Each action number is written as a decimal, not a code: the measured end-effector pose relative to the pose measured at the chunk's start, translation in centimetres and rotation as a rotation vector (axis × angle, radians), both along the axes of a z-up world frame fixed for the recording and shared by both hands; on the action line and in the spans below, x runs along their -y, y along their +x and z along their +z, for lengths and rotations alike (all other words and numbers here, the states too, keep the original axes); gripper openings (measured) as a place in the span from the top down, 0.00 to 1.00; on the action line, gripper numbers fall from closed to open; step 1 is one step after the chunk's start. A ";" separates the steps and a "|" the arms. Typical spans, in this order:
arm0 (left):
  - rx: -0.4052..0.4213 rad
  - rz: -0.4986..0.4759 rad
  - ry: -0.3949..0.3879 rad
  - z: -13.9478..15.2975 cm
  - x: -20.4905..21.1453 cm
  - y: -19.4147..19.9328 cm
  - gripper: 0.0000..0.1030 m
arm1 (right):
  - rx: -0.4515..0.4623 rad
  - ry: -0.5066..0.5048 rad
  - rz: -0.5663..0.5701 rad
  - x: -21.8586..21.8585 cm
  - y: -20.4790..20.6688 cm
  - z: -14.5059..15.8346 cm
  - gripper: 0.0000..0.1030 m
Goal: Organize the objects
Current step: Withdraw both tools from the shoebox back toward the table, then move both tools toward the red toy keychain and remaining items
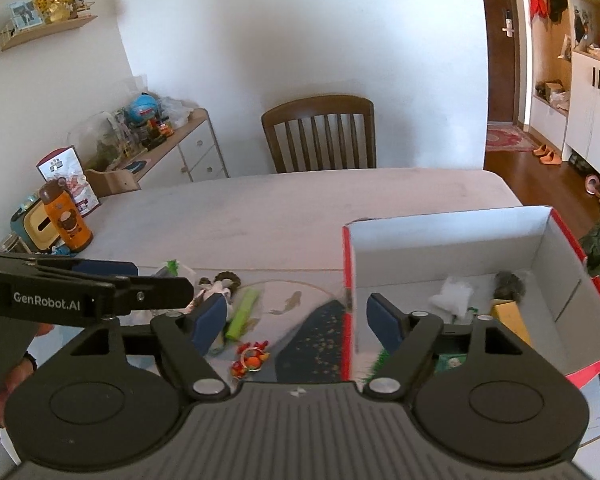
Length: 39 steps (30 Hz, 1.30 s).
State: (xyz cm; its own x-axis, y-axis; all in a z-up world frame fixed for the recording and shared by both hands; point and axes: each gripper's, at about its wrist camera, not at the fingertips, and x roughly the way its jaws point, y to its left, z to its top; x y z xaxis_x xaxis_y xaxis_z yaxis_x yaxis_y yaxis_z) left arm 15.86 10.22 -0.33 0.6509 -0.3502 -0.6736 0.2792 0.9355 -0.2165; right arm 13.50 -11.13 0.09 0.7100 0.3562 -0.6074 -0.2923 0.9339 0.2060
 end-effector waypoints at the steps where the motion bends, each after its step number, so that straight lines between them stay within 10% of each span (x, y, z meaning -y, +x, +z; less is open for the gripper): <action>1: 0.004 0.001 0.002 0.0 -0.4 0.0 0.10 | 0.004 0.000 -0.002 -0.4 -0.1 -0.1 0.23; 16: 0.110 0.048 0.023 -0.8 -6.3 -0.4 0.00 | 0.035 -0.037 0.007 -5.5 -0.6 -1.0 0.18; 39: -0.050 0.087 0.040 -9.6 -11.4 3.9 0.01 | -0.087 -0.194 0.089 -10.9 3.0 -8.8 0.18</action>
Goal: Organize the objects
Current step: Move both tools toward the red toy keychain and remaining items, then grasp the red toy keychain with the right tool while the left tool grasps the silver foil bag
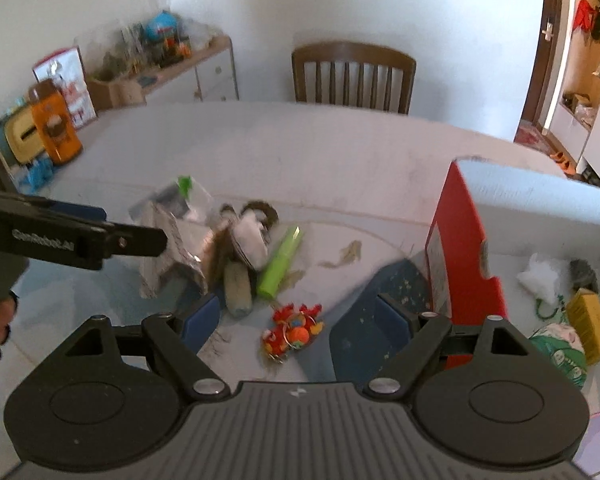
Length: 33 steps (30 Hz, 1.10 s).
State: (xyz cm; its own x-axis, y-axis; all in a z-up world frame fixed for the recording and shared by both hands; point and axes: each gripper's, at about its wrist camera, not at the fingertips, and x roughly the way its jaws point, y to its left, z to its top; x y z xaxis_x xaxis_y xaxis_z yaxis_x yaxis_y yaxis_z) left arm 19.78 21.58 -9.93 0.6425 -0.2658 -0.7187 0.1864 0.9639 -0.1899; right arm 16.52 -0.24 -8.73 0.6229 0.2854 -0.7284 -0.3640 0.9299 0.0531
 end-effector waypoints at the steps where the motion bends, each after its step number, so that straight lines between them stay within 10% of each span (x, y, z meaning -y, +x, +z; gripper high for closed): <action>1: -0.005 0.000 0.001 -0.3 0.0 0.1 0.01 | -0.010 -0.005 -0.001 -0.1 0.3 -0.5 0.18; 22: 0.027 -0.021 0.125 -2.8 2.7 1.9 0.13 | -0.111 -0.039 0.037 -1.2 3.2 -5.3 0.18; 33: 0.050 -0.015 0.206 -2.7 3.6 1.7 0.30 | -0.136 -0.029 0.058 -1.6 3.8 -6.3 0.38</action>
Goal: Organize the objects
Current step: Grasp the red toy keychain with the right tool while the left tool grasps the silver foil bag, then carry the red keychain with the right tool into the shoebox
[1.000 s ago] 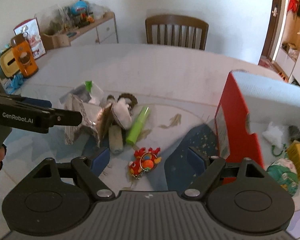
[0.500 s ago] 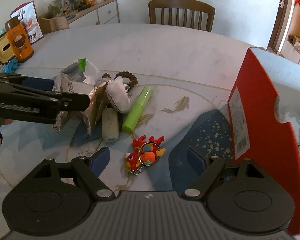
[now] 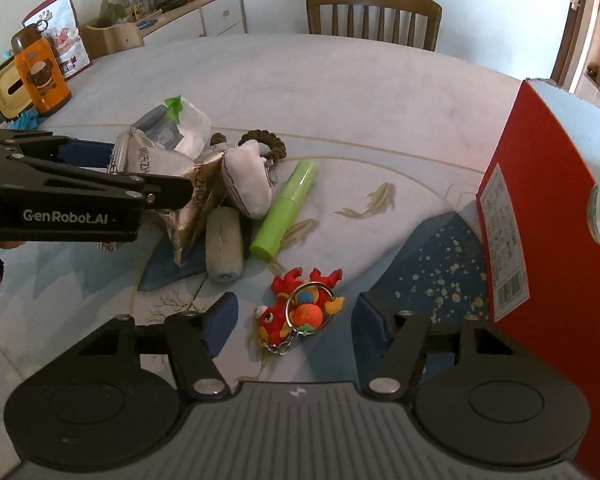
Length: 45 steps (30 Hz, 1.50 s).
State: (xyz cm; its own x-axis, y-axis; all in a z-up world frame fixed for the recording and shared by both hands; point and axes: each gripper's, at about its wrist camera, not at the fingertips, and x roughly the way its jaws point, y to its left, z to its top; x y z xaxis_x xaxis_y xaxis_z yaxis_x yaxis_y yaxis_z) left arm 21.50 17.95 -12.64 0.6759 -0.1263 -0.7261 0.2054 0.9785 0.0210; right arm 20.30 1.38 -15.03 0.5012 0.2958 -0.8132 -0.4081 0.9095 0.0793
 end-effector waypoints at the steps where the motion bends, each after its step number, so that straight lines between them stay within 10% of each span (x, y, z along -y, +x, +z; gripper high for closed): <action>1: 0.001 0.001 0.003 0.0 0.0 -0.1 0.30 | 0.005 -0.002 0.003 -0.1 0.0 0.0 0.39; 18: 0.007 0.024 -0.003 1.0 0.0 -1.3 0.58 | 0.000 -0.001 -0.018 0.5 -0.2 0.1 0.63; 45: -0.024 -0.053 -0.032 1.6 1.7 -7.3 0.53 | 0.012 0.091 -0.018 4.4 -5.8 4.0 0.63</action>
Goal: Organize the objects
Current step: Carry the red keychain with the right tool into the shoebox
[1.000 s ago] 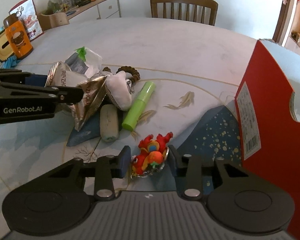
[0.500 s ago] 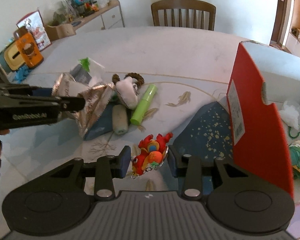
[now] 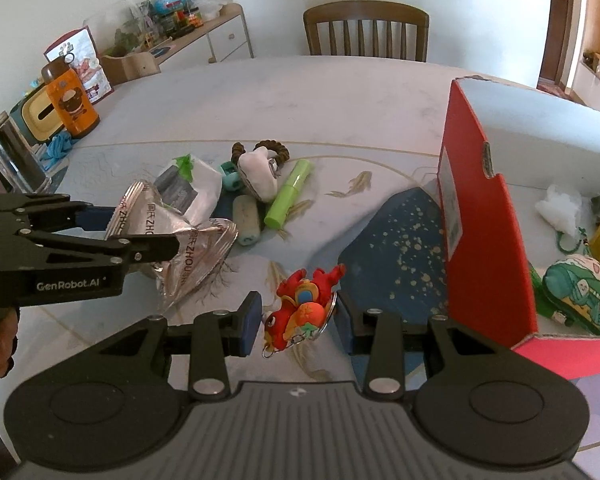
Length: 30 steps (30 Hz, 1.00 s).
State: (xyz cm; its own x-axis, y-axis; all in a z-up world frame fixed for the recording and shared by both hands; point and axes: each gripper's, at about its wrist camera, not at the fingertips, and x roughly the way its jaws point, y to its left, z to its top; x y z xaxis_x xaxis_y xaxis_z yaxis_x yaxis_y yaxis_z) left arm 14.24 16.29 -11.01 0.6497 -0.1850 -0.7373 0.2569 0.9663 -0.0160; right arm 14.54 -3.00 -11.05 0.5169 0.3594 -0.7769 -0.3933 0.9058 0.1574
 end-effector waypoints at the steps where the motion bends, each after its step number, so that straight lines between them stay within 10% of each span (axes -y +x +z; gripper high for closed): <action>1: 0.010 -0.011 0.006 0.1 0.2 -0.2 0.54 | 0.000 0.000 0.000 0.1 -0.1 0.0 0.63; 30: -0.011 -0.082 -0.051 1.6 3.8 0.0 0.70 | 0.055 0.037 -0.007 3.5 -1.9 4.5 0.63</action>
